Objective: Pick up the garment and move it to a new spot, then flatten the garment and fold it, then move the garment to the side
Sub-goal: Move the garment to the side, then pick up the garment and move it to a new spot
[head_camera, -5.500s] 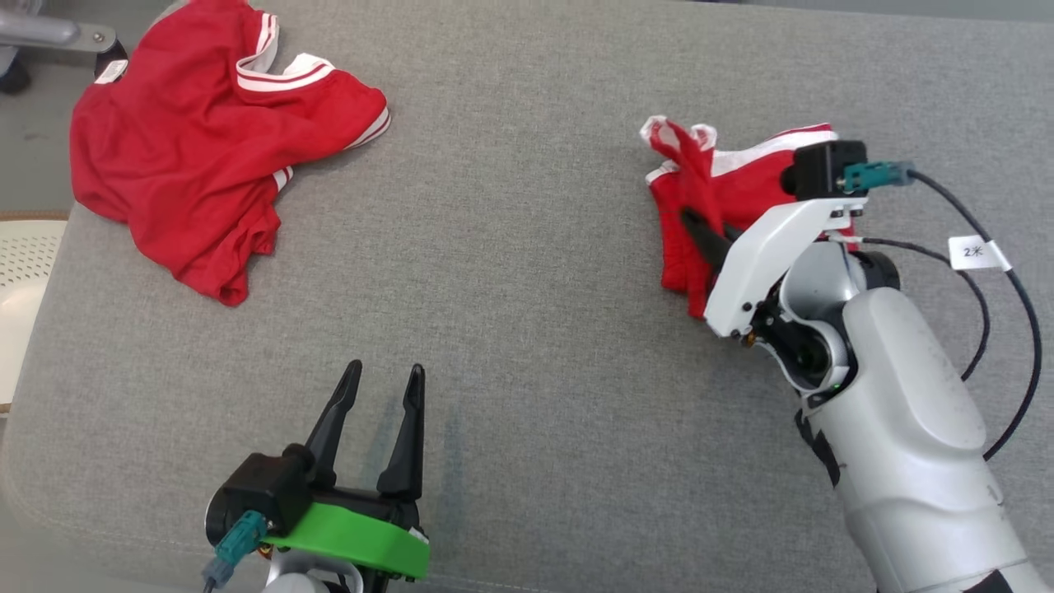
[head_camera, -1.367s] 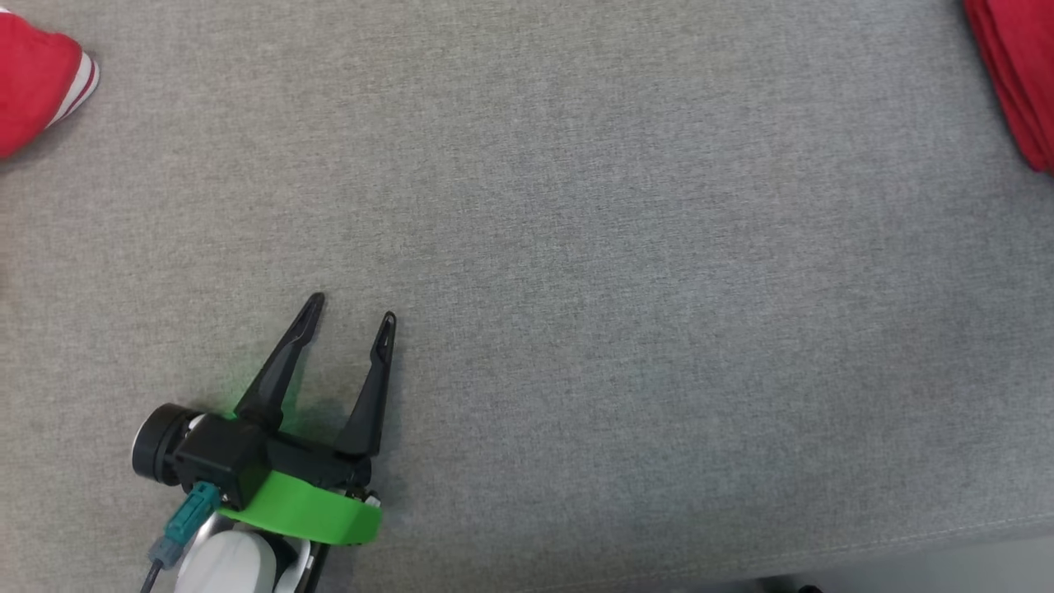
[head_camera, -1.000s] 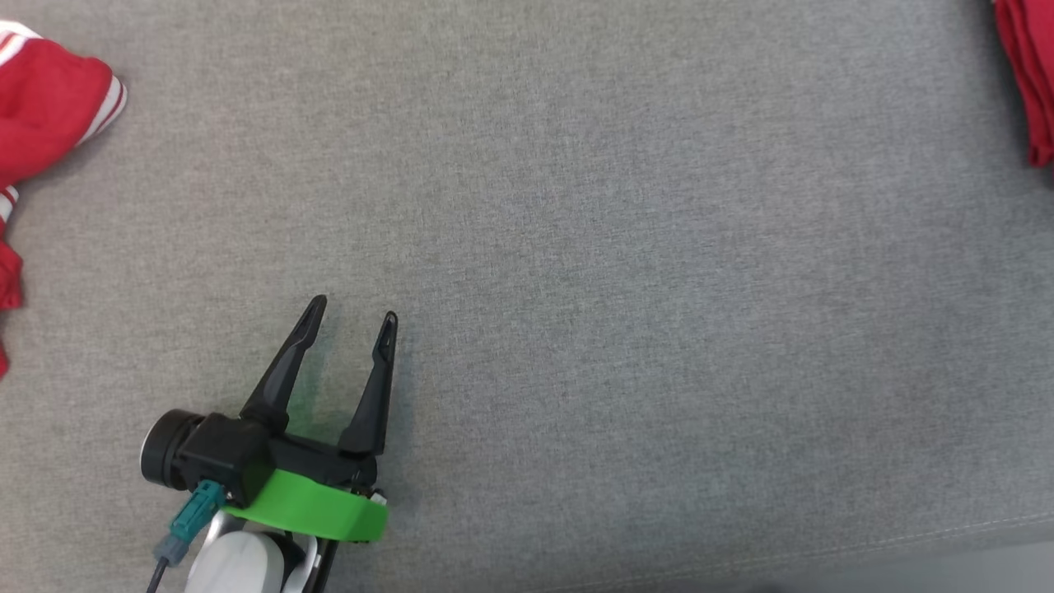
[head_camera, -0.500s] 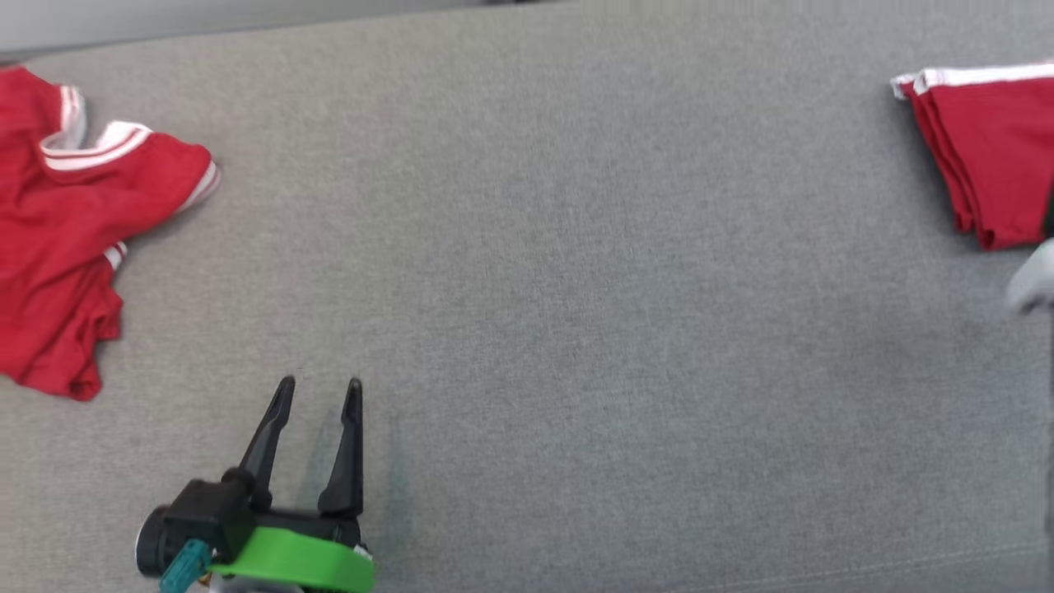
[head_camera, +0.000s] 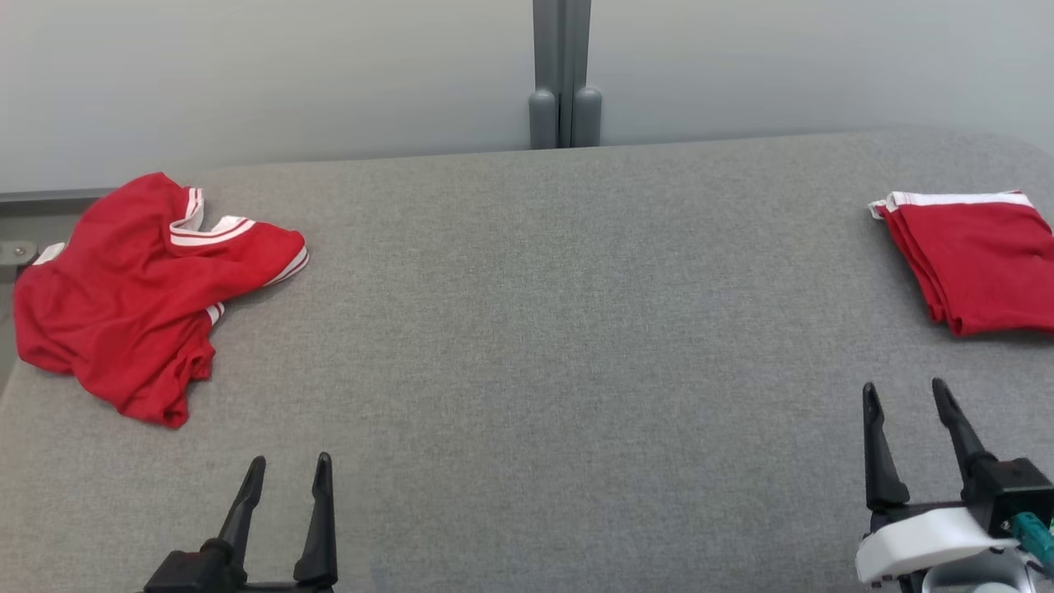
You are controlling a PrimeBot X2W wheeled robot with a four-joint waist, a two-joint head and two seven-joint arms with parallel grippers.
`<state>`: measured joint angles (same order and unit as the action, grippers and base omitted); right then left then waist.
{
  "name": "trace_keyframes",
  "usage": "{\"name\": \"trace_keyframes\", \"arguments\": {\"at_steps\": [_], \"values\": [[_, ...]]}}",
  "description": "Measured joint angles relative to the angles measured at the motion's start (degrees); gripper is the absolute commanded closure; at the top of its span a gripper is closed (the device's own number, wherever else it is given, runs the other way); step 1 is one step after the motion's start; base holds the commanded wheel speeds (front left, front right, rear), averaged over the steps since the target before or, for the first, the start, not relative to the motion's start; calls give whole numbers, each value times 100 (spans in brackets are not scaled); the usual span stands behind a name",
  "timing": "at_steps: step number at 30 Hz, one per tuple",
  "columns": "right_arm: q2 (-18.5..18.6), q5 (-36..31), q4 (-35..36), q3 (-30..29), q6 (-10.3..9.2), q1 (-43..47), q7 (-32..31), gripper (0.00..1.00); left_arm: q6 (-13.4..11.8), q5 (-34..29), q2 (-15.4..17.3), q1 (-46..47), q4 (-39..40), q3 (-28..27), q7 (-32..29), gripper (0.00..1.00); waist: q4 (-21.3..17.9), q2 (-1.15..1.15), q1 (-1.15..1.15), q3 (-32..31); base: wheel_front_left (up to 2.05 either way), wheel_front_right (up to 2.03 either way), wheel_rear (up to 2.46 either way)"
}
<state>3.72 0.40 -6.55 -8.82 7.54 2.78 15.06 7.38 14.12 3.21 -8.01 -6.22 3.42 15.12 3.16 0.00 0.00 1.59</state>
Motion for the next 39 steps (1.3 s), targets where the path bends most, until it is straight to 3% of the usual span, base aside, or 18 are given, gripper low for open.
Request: {"name": "trace_keyframes", "arguments": {"at_steps": [7, 16, 23, 30, 39], "values": [[-82, 144, -18, 160, -1, 402, 0, 0, 0, -59, -13, -105, -123, -212, 1, 0, 35, 0, 0, -347, 0, 0, 0], [-86, 189, -33, 212, -1, 397, 0, 0, 0, -59, -23, -110, -243, -112, 1, 0, -10, 0, 0, -345, 0, 0, 0], [-89, 194, 11, 194, 0, 417, 0, 0, 0, -56, -26, -71, -309, -15, 1, 0, 183, 0, 0, -305, 0, 0, 0], [-90, 339, -59, 477, 0, 422, 0, 0, 0, -54, -27, -1, -369, -8, 1, 0, 721, 0, 0, -295, 0, 0, 0], [-90, 475, -250, 956, 0, 396, 0, 0, 0, -59, -20, -292, -439, -215, 1, 0, 1746, 0, 0, -356, 0, 0, 0]]}}
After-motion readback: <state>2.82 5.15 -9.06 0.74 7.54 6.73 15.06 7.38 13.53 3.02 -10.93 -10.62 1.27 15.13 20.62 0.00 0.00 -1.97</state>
